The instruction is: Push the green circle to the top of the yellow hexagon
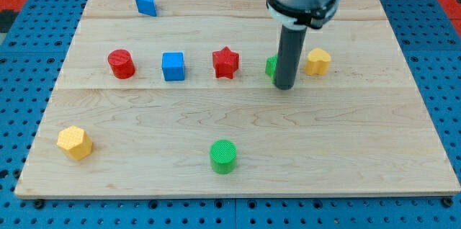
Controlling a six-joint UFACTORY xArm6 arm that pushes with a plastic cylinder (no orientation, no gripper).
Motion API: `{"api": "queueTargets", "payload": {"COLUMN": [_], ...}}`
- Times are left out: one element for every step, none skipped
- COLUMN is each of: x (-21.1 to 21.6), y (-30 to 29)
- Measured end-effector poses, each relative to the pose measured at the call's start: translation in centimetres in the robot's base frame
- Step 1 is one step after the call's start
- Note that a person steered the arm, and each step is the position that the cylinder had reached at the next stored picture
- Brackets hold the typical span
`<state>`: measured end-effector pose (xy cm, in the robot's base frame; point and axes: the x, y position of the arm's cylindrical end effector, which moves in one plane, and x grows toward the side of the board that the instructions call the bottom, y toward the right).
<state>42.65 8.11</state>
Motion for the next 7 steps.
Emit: {"api": "queueTargets", "payload": {"x": [1.0,6.4,9.1,9.7,10.1,10.8,11.5], "y": [0.1,1.9,2.2,2.2,2.2,2.2,0.9]}}
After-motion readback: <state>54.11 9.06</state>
